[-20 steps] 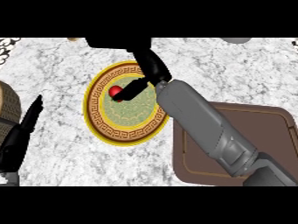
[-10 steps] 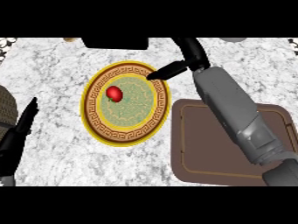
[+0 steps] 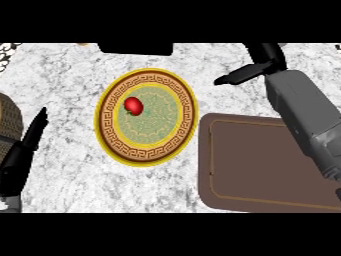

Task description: Pick the tomato from the tray and place it in the plate

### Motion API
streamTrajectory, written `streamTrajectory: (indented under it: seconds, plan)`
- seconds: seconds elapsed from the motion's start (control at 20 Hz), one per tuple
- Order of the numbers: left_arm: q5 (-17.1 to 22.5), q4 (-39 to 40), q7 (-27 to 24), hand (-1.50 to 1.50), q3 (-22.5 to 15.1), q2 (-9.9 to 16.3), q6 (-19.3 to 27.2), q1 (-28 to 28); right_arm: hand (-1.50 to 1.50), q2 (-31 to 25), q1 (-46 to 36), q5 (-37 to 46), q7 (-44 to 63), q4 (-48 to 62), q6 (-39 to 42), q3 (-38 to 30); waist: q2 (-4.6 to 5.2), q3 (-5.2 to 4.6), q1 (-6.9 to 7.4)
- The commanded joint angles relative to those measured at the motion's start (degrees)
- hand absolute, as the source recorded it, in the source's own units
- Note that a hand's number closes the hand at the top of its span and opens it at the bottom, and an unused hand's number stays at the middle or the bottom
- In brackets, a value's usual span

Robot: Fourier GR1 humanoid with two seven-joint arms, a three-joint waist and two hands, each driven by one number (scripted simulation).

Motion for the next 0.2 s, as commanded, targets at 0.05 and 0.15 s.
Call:
streamTrajectory:
  seconds: [0.05,0.15]
  plan:
    - [-0.32,-1.20,-0.04,0.00,-0.87,-0.81,-0.30,1.42,-1.50,-2.75,-1.23,1.02,-4.10,5.10,3.71,-1.21,0.07,0.02,0.66]
    - [-1.33,-1.34,-0.42,0.00,-1.73,-1.66,0.66,0.81,-1.50,-5.15,-0.50,1.10,-5.06,6.40,6.50,-1.53,0.24,0.04,0.81]
